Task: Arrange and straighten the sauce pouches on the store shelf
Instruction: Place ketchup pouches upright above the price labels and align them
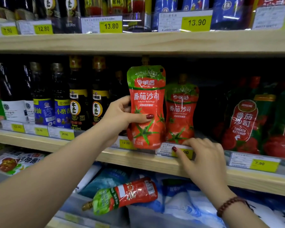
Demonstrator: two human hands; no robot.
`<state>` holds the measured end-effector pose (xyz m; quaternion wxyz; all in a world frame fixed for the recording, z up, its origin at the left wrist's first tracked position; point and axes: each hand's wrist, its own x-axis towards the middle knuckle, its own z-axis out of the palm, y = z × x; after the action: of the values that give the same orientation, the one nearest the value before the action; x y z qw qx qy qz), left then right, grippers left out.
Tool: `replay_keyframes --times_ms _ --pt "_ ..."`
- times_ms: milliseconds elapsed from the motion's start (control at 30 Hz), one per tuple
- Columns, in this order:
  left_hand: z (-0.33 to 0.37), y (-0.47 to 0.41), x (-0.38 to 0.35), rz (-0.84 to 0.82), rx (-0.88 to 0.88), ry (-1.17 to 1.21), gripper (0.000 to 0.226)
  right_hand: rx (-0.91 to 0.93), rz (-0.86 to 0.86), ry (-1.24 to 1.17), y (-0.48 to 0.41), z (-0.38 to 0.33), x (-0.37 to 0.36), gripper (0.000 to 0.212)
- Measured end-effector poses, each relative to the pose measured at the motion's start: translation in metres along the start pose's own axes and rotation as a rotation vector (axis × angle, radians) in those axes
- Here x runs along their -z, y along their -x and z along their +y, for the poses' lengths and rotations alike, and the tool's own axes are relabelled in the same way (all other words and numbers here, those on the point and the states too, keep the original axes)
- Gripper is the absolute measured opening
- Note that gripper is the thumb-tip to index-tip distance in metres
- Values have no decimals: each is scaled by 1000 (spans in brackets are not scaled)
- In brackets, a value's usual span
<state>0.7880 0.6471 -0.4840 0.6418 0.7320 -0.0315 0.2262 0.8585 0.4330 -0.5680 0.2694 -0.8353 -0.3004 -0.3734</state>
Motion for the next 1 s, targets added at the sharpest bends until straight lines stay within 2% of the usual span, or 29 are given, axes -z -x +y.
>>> replay_keyframes --times_ms 133,267,667,800,867,933,1000 --pt "-2 -16 7 95 -13 -4 64 23 18 45 2 2 -5 20" --pt "-10 -30 9 154 -37 -44 55 32 27 61 3 4 -8 18" --pt "-49 -29 12 45 -16 -148 51 41 37 94 5 6 -11 21" --pt "-45 -25 12 76 -22 -252 53 33 30 81 5 4 -9 22" --pt "-45 -21 10 139 -70 -350 65 31 24 80 5 3 -8 22" --pt "-48 -14 8 230 -139 -435 96 31 30 71 5 2 -7 21" --pt "-51 -7 5 243 -218 -495 117 32 36 63 5 2 -7 22"
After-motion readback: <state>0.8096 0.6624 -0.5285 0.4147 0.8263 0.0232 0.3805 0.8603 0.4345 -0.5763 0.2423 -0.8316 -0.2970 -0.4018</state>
